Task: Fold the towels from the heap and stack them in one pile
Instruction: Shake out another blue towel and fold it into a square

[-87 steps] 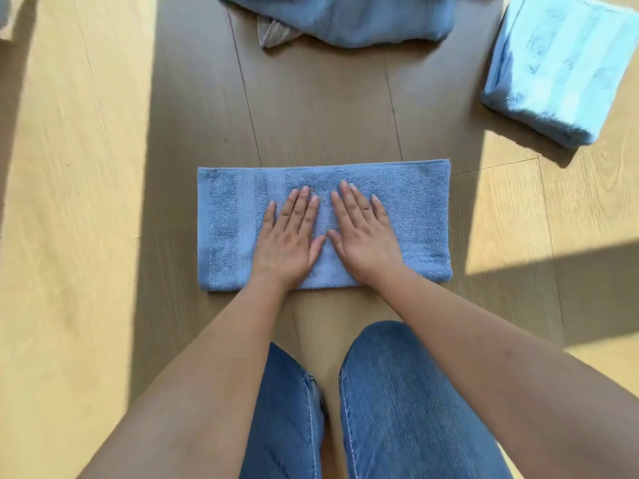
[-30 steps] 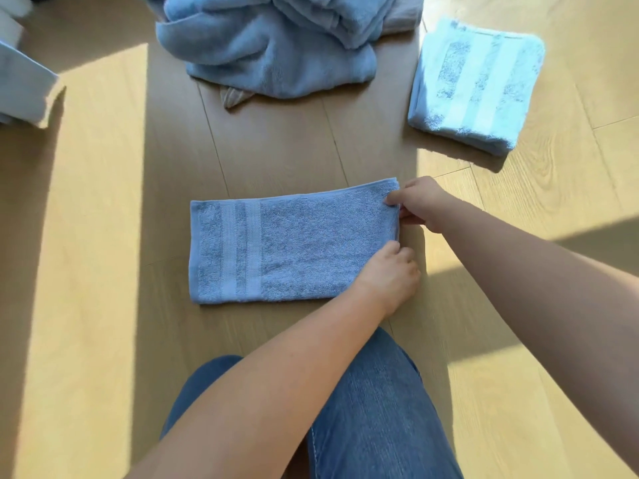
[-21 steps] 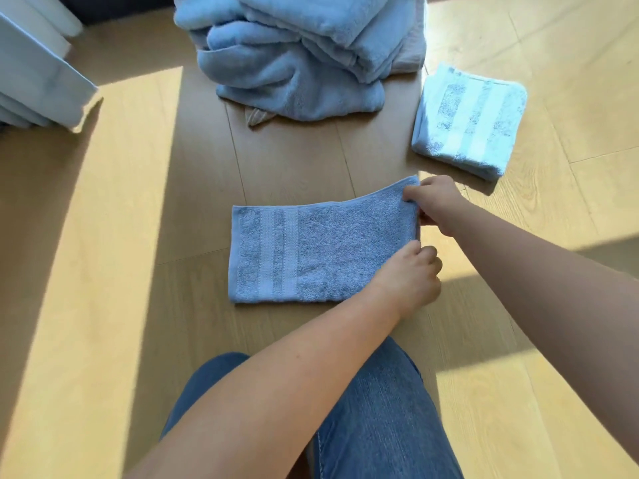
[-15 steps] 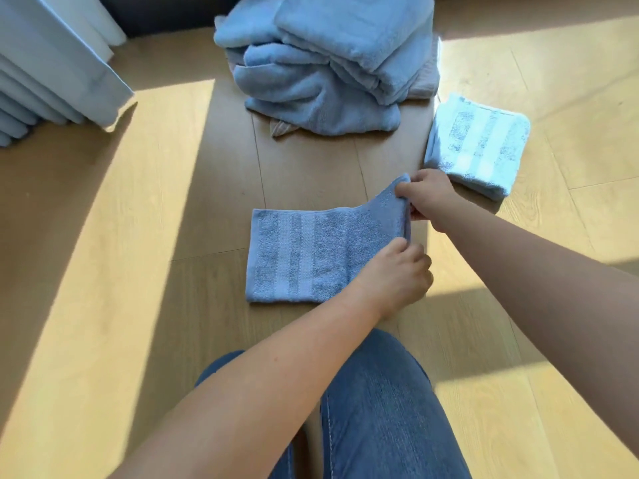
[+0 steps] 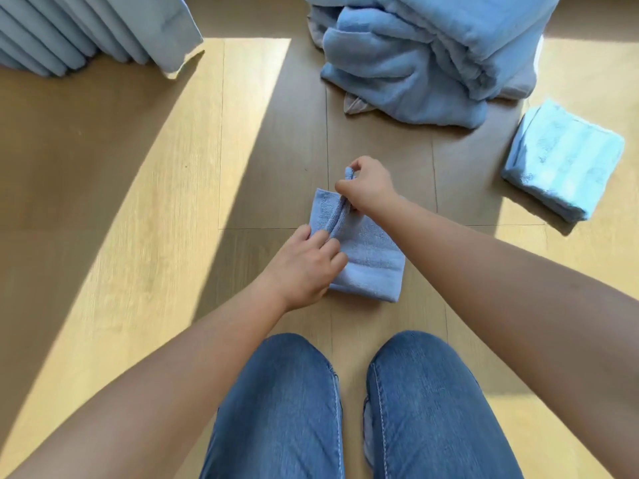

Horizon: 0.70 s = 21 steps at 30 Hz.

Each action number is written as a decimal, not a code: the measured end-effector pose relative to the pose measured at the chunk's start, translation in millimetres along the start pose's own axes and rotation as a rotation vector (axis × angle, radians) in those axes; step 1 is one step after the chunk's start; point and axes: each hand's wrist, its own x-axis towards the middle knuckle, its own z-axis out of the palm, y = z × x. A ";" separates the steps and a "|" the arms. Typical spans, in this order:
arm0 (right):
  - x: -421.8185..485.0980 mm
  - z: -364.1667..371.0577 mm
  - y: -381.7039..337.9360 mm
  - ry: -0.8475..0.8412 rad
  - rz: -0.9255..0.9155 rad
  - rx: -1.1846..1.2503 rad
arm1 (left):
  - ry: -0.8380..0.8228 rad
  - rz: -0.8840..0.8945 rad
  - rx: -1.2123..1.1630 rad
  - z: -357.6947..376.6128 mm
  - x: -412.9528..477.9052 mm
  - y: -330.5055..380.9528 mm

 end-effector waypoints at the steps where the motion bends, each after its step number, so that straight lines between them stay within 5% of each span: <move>1: 3.1 8.5 -2.2 -0.017 -0.002 -0.021 | -0.009 -0.010 -0.018 6.4 -2.7 -2.3; 6: 11.0 30.8 -0.4 -0.053 0.013 -0.044 | -0.121 -0.216 -0.127 33.8 -13.5 -10.7; 10: -4.8 17.8 24.3 0.118 0.007 -0.079 | -0.342 -0.367 -0.251 41.0 -20.5 -16.3; 15: -44.1 -0.1 85.6 0.301 -0.065 -0.339 | -0.110 -0.411 -0.353 42.0 -4.8 -8.3; 21: -48.6 13.8 118.1 0.202 -0.117 -0.552 | -0.122 -0.428 -0.507 44.2 53.9 19.8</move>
